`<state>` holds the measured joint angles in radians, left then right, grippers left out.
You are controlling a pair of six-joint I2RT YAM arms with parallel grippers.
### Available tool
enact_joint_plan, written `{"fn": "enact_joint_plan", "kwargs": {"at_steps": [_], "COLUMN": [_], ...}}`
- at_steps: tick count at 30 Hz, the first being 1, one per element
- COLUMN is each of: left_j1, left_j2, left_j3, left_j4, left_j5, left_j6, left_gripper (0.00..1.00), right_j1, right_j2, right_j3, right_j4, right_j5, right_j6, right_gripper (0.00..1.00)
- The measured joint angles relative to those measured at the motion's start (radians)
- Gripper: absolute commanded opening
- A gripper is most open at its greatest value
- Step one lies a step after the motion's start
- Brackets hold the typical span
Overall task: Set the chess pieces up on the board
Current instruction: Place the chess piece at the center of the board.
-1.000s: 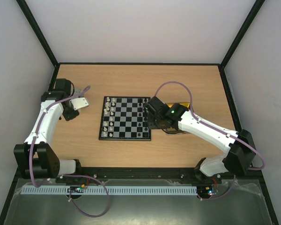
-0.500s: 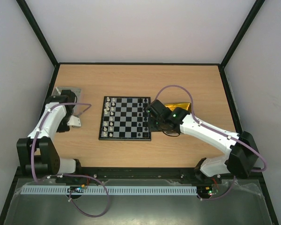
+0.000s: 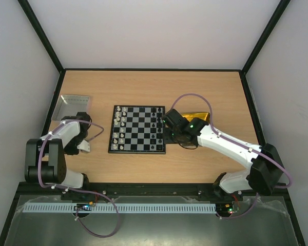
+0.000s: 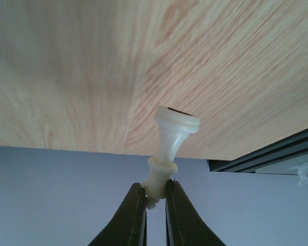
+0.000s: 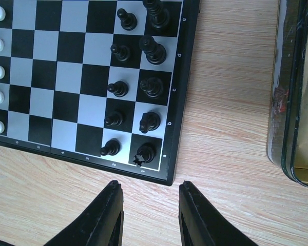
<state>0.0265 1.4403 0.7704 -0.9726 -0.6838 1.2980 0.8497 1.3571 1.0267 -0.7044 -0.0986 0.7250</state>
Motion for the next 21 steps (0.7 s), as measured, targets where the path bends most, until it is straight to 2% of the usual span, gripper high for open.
{"fn": "enact_joint_plan", "kwargs": {"at_steps": [6,13,21], "left_j1": [0.000,0.019,0.024], "left_j2": [0.029,0.033,0.033], "left_j3": [-0.074,-0.080,-0.080], "left_j4": [0.072,0.146,0.204], "left_j5": [-0.023,-0.063,-0.100], "left_j6": [0.005,0.042,0.076], "left_gripper": [0.03,0.11,0.13], "right_j1": [-0.008,-0.013,-0.016], "right_j2": [0.000,-0.003,-0.006], "right_j3": [0.000,0.003,0.014], "right_j4": [-0.002,-0.014,-0.026], "right_j5": [0.006,0.013,0.023], "right_j6": [0.000,0.001,0.002], "right_gripper": [0.29,0.29,0.29]}}
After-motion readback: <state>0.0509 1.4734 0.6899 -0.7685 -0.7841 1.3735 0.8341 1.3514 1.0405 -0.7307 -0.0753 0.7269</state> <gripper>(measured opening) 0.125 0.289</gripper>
